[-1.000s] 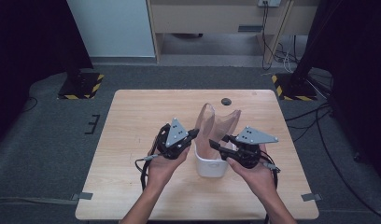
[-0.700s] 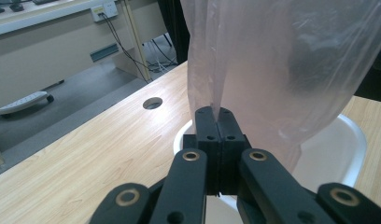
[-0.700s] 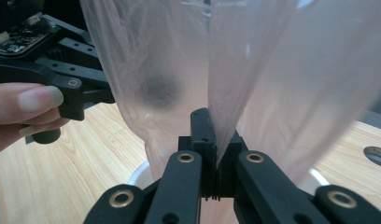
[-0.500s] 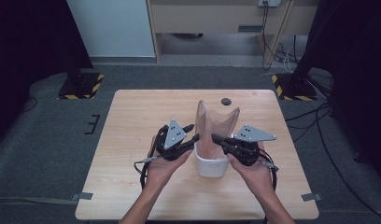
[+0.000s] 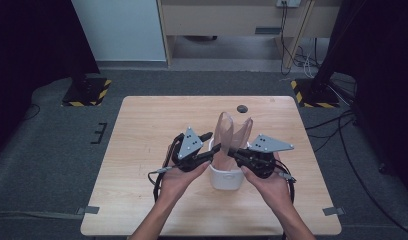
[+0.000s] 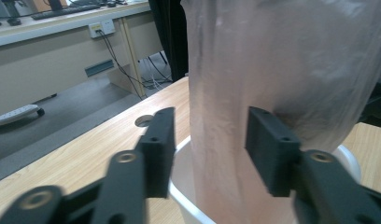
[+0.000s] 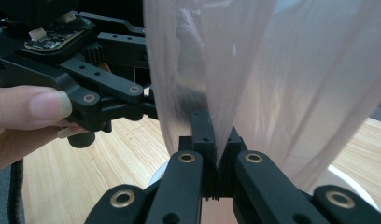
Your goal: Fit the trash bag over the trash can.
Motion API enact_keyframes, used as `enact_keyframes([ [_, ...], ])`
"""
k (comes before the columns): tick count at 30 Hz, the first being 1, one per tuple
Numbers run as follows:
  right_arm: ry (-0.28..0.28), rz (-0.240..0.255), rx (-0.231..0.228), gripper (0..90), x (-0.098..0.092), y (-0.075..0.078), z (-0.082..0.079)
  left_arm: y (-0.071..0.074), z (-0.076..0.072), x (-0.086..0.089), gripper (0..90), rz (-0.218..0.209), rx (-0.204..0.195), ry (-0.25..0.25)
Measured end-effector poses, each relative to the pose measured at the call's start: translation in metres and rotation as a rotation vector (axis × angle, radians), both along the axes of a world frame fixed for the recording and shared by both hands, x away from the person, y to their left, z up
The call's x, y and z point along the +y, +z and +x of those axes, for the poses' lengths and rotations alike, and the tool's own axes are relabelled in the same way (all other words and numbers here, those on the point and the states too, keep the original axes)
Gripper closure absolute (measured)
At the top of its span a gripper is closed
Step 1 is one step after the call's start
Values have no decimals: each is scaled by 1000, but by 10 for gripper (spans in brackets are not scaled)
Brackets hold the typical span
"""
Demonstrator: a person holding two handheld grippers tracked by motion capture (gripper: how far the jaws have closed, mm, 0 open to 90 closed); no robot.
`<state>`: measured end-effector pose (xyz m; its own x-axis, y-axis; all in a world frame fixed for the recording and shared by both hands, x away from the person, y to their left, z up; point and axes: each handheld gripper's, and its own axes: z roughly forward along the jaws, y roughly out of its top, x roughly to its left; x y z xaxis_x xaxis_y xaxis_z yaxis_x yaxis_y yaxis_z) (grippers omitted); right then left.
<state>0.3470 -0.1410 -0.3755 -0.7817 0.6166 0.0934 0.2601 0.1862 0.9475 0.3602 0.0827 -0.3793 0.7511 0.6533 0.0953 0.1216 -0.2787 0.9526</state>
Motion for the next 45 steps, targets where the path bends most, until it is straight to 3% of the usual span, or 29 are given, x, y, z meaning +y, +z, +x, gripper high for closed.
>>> enact_keyframes([
  [5, -5, 3, 11, 900, -3, -3, 2, 0, 2, 2, 779, 9, 17, -2],
  [9, -27, 1, 15, 891, -8, -3, 1, 1, 5, 7, 879, 0, 45, 9],
  [19, -136, 30, 12, 556, -21, -2, 2, 1, 5, 10, 900, 10, 48, 42],
  [23, -154, 33, 8, 529, -26, -4, -1, 2, 5, 11, 900, 13, 50, 50],
  [26, -162, 45, 2, 613, -31, -4, -2, 1, 6, 11, 900, 22, 52, 45],
  [31, -158, 73, -2, 849, -38, -2, 1, 2, 5, 12, 900, 23, 50, 46],
  [33, -151, 69, 3, 898, -39, -1, -1, 1, 7, 13, 900, 27, 54, 56],
  [45, -142, 50, 36, 900, -61, -10, -10, -3, 19, 17, 900, 58, 84, 90],
])
